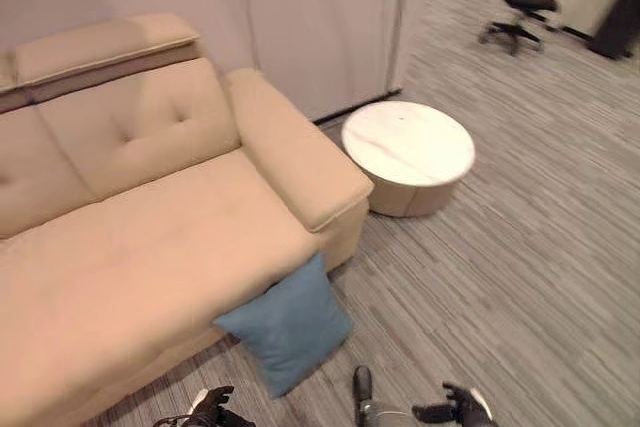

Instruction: Pick up all the scattered cushions and arrange them neatly on the sofa.

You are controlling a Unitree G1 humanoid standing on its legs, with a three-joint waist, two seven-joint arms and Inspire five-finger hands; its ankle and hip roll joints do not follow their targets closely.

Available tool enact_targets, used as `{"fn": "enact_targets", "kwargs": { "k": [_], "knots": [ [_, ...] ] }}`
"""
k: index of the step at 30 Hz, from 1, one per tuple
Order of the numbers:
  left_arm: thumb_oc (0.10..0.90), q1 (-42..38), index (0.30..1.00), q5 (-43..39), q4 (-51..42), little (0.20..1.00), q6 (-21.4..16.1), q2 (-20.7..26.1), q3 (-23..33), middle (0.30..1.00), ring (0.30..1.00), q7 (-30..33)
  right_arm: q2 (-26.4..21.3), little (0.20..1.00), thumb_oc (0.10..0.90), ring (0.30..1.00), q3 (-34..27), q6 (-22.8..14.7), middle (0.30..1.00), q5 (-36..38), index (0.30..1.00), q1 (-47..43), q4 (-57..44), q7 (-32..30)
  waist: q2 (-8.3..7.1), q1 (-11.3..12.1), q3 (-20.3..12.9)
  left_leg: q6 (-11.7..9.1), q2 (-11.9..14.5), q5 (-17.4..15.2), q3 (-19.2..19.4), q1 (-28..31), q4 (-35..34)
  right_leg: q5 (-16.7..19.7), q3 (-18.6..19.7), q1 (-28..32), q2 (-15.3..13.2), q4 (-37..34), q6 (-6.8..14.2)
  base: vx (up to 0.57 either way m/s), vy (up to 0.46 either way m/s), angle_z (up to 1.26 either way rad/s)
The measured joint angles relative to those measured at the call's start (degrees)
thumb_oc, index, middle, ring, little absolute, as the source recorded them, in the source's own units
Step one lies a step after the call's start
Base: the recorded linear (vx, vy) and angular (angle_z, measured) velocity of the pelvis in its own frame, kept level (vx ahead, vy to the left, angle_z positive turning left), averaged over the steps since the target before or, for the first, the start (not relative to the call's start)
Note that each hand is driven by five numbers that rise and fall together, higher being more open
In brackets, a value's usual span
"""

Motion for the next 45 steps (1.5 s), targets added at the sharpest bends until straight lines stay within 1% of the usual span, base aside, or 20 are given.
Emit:
{"fn": "enact_targets", "kwargs": {
  "k": [2, 4, 5, 6, 8, 10, 12, 14, 16, 18, 20, 25, 27, 29, 30, 32, 33, 38, 44, 45],
  "knots": [
    [0.800, -0.5, 0.900, -0.5, 0.0, 0.900, 0.0, -0.1, 0.1, 0.900, 0.900, 0.3, -0.1, 0.900, 0.800, 0.900, -0.4, -0.2, 0.900, 0.2, 0.900, -0.9, 0.0, 0.3, -0.45, 0.1, 0.2, -0.9, -0.2, 0.0, 1.6, -4.2, 7.6, 0.9, -3.1, 3.2, -0.2, -5.1, -1.2, 0.01, -0.164, 0.66],
    [0.800, -1.2, 0.900, -0.6, -0.5, 0.900, -0.1, -0.2, 1.5, 0.900, 0.900, 0.4, -0.3, 0.900, 0.800, 0.900, -0.4, -0.2, 0.900, 1.3, 0.900, -1.7, -0.5, 0.4, -1.44, 0.6, 0.7, -2.1, 0.2, 0.1, 6.2, -9.2, 17.2, 1.2, -4.5, 5.6, -0.2, -7.4, -2.9, 0.03, -0.146, 0.53],
    [0.800, -1.5, 0.900, -0.8, -1.0, 0.900, -0.5, -0.2, 2.2, 0.900, 0.900, 0.4, -0.4, 0.900, 0.800, 0.900, -0.4, -0.4, 0.900, 1.9, 0.900, -1.7, -0.5, 0.4, -1.94, 1.1, 1.0, -3.2, 1.0, 0.1, 8.3, -10.9, 20.6, 0.7, -5.3, 6.7, 0.0, -8.1, -3.8, 0.06, -0.112, 0.62],
    [0.800, -2.3, 0.900, -1.0, -1.0, 0.900, -0.5, -0.1, 2.2, 0.900, 0.900, 0.2, -0.6, 0.900, 0.800, 0.900, -0.5, -0.8, 0.900, 2.6, 0.900, -1.6, -0.6, 0.4, -2.04, 0.5, 1.0, -3.2, 3.9, 0.1, 13.2, -12.3, 22.2, -0.4, -8.6, 8.8, 0.5, -9.7, -4.7, 0.07, -0.082, 0.98],
    [0.800, -3.0, 0.900, -1.0, -2.0, 0.900, -0.5, -0.2, 2.0, 0.900, 0.900, 0.0, -0.7, 0.900, 0.800, 0.900, -0.5, -0.6, 0.900, 3.6, 0.900, -1.5, -0.6, 0.4, -2.57, -1.0, 1.1, -3.3, 7.8, 0.2, 18.4, -13.6, 18.1, -1.8, -12.2, 9.9, 1.2, -10.2, -4.9, 0.07, -0.057, 1.00],
    [0.800, -3.3, 0.900, -1.0, -2.7, 0.900, -0.5, 0.1, 2.0, 0.900, 0.900, -0.5, -0.7, 0.900, 0.800, 0.900, -0.6, -0.6, 0.900, 4.4, 0.900, -1.4, -0.7, 0.4, -3.31, -1.0, 1.5, -3.8, 9.6, 0.5, 22.7, -13.8, 13.1, -2.5, -14.6, 10.3, 1.3, -10.3, -4.9, 0.07, -0.029, 0.61],
    [0.800, -4.1, 0.900, -1.3, -2.7, 0.900, -0.3, -0.2, 1.9, 0.900, 0.900, -1.1, -0.6, 0.900, 0.800, 0.900, -1.6, -0.5, 0.900, 4.9, 0.900, 0.3, -0.6, 0.5, -3.84, -2.9, 1.7, -5.6, 11.5, 2.0, 27.8, -15.5, 11.4, -4.0, -18.4, 11.3, 1.4, -9.8, -4.1, 0.08, 0.053, 0.97],
    [0.800, -3.7, 0.900, -1.3, -2.8, 0.900, -0.3, 0.0, 2.2, 0.900, 0.900, -1.0, -0.7, 0.900, 0.800, 0.900, -1.6, -0.5, 0.900, 4.9, 0.900, 0.4, -0.5, 0.5, -3.76, -2.8, 1.5, -5.3, 10.6, 2.0, 27.6, -13.8, 6.5, -4.7, -18.8, 11.9, 2.0, -9.7, -3.0, 0.13, 0.067, 0.29],
    [0.800, -2.5, 0.900, -1.2, -2.4, 0.900, -0.1, -0.2, 2.1, 0.900, 0.900, -1.2, -0.8, 0.900, 0.800, 0.900, -2.2, -0.5, 0.900, 4.8, 0.900, 0.5, -0.6, 0.5, -2.61, -2.9, 0.9, -4.0, 9.2, 2.9, 26.5, -11.1, 1.6, -4.8, -19.1, 12.6, 2.8, -9.6, -2.7, 0.11, 0.074, -0.11],
    [0.800, -1.8, 0.900, -1.0, -1.4, 0.900, 0.1, -0.4, 2.3, 0.900, 0.900, -1.2, -0.6, 0.900, 0.800, 0.900, -2.2, -0.4, 0.900, 4.9, 0.900, 1.4, -0.5, 0.5, -1.63, -2.9, -0.2, -2.5, 8.7, 5.8, 25.6, -9.2, -1.9, -5.7, -19.2, 12.9, 3.3, -8.7, -1.5, 0.09, 0.082, 0.03],
    [0.800, -1.3, 0.900, -0.9, -0.5, 0.900, 0.1, 0.4, 2.3, 0.900, 0.900, -1.1, -0.1, 0.900, 0.800, 0.900, -2.2, 0.1, 0.900, 4.9, 0.900, 2.2, -0.5, 1.3, -1.92, -2.7, -0.7, -1.1, 7.2, 5.3, 24.8, -8.5, -2.4, -8.0, -19.1, 11.7, 1.4, -4.2, 0.6, 0.09, 0.124, 0.18],
    [0.800, -0.4, 0.900, -0.9, -0.2, 0.900, 0.1, 2.4, 3.1, 0.900, 0.900, -1.1, 0.1, 0.900, 0.800, 0.900, -2.2, 0.5, 0.900, 4.8, 0.900, 1.5, -0.6, 1.9, -1.97, -1.2, -1.0, 0.8, 3.9, 4.1, 23.0, -8.0, -1.8, -13.8, -18.6, 6.9, -4.7, 9.4, 2.0, 0.05, 0.080, 0.27],
    [0.800, 0.0, 0.900, -0.9, -0.1, 0.900, 0.2, 3.5, 3.3, 0.900, 0.900, -0.9, 0.2, 0.900, 0.800, 0.900, -2.2, 0.5, 0.900, 4.8, 0.900, 0.2, -0.8, 2.5, -1.56, -1.1, -0.7, 1.4, 3.7, 3.7, 21.9, -7.6, -1.7, -15.3, -15.6, 4.0, -5.7, 16.4, 3.0, 0.04, 0.026, 0.32],
    [0.800, -0.1, 0.900, -0.9, -0.2, 0.900, 0.2, 4.4, 3.3, 0.900, 0.900, -0.8, 0.5, 0.900, 0.800, 0.900, -2.1, 0.4, 0.900, 4.8, 0.900, 0.0, -1.3, 2.9, -1.56, -1.4, -0.6, 1.8, 3.4, 3.4, 20.1, -7.7, -1.6, -16.7, -11.4, 3.3, -5.5, 16.8, 5.2, 0.07, 0.009, 0.45],
    [0.800, 0.2, 0.900, -0.9, -0.1, 0.900, 0.2, 4.9, 3.3, 0.900, 0.900, -0.7, 0.8, 0.900, 0.800, 0.900, -2.1, 0.4, 0.900, 4.8, 0.900, -0.5, -1.3, 2.9, -1.99, -1.4, -0.8, 2.1, 3.0, 3.4, 19.4, -7.5, -2.1, -17.0, -6.0, 2.4, -4.3, 16.1, 5.6, 0.06, -0.019, 0.34],
    [0.800, 0.1, 0.900, -0.9, 0.1, 0.900, 0.2, 5.9, 3.3, 0.900, 0.900, -0.6, 0.9, 0.900, 0.800, 0.900, -2.1, 0.3, 0.900, 4.8, 0.900, -1.0, -1.3, 2.9, -2.38, -1.4, -0.6, 1.7, 2.7, 3.8, 18.6, -7.2, -2.3, -16.5, -2.6, 2.3, -3.6, 12.8, 5.5, 0.06, -0.048, 0.38],
    [0.800, 0.2, 0.900, -0.9, 0.2, 0.900, 0.2, 5.3, 3.2, 0.900, 0.900, -0.6, 0.7, 0.900, 0.800, 0.900, -2.1, 0.2, 0.900, 4.7, 0.900, -1.0, -1.1, 2.7, -2.31, -1.4, -0.7, 1.1, 3.0, 4.2, 17.1, -6.9, -2.3, -14.2, -3.8, 4.1, -3.0, 9.9, 3.3, 0.07, -0.057, 0.38],
    [0.800, 1.0, 0.900, -0.9, -0.1, 0.900, 0.2, 3.4, 2.3, 0.900, 0.900, -1.0, 0.3, 0.900, 0.800, 0.900, -2.1, 0.4, 0.900, 4.5, 0.900, -0.7, -0.9, 2.7, -0.97, -0.6, -1.0, -0.1, 5.0, 5.0, 15.4, -7.3, -3.1, -12.0, -6.3, 6.9, -0.6, 4.8, 1.6, 0.03, -0.070, 0.18],
    [0.800, -2.6, 0.900, -1.7, -1.0, 0.900, 0.0, 3.3, 2.2, 0.900, 0.900, -0.5, -1.0, 0.900, 0.800, 0.900, -2.1, 0.3, 0.900, 4.4, 0.900, -1.5, -0.9, 1.6, -1.11, -0.4, -0.5, -1.9, 5.7, 6.1, 11.7, -13.4, -0.7, -12.2, -9.8, 3.7, 0.2, 5.3, 1.5, -0.21, -0.103, 0.35],
    [0.800, -4.6, 0.900, -3.4, -2.3, 0.900, -0.1, 3.5, 2.3, 0.900, 0.900, 0.4, -1.0, 0.900, 0.800, 0.900, -2.2, -0.6, 0.900, 4.5, 0.900, -3.4, -1.0, 1.1, -1.49, -0.2, 1.3, -2.2, 5.8, 6.3, 11.2, -18.5, 2.7, -13.3, -10.0, -0.9, 0.0, 9.6, 2.0, -0.52, -0.127, 0.39]
  ]
}}
